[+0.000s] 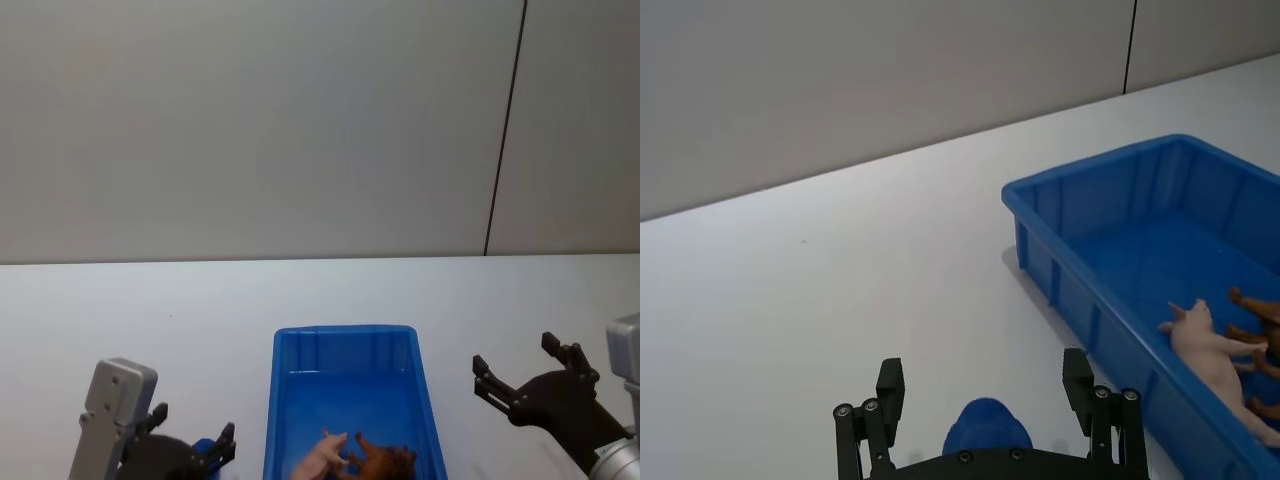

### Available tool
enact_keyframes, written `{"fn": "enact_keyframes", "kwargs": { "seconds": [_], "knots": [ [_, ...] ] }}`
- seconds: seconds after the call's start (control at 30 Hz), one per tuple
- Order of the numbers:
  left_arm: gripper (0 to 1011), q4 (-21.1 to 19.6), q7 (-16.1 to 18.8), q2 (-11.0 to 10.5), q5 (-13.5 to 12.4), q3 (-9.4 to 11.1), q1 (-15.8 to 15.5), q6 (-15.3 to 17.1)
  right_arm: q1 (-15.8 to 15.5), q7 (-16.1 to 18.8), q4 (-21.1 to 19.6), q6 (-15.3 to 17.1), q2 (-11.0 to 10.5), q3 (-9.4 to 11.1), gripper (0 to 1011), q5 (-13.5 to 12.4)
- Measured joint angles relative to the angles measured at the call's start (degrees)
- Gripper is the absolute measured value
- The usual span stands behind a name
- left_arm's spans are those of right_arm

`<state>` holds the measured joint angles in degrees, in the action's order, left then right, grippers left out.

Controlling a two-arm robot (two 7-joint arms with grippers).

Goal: Pick up the two dolls from the table and place them into the box.

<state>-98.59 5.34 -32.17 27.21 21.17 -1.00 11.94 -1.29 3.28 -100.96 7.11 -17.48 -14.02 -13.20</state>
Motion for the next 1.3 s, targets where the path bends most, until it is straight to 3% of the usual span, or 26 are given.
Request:
{"fn": "enact_keyframes", "kwargs": {
  "seconds": [0.33,0.57,1.07,1.3],
  "knots": [
    [992,2.9,-2.5,0.3,1.1,0.0,0.4,0.0,0.0,0.0,0.0,0.0,0.0,0.0,1001,0.0],
    [834,4.5,-3.4,0.7,1.2,0.0,0.4,0.1,0.0,-0.1,0.0,0.0,0.0,0.0,1001,0.0],
    [329,5.6,-3.6,0.8,0.3,-0.6,0.7,-2.1,0.0,0.0,0.0,0.0,0.0,0.0,1001,0.0],
    [246,5.2,-3.6,0.7,0.0,-0.9,0.9,-3.2,0.0,0.0,0.0,0.0,0.0,0.0,1001,0.0]
  ]
}}
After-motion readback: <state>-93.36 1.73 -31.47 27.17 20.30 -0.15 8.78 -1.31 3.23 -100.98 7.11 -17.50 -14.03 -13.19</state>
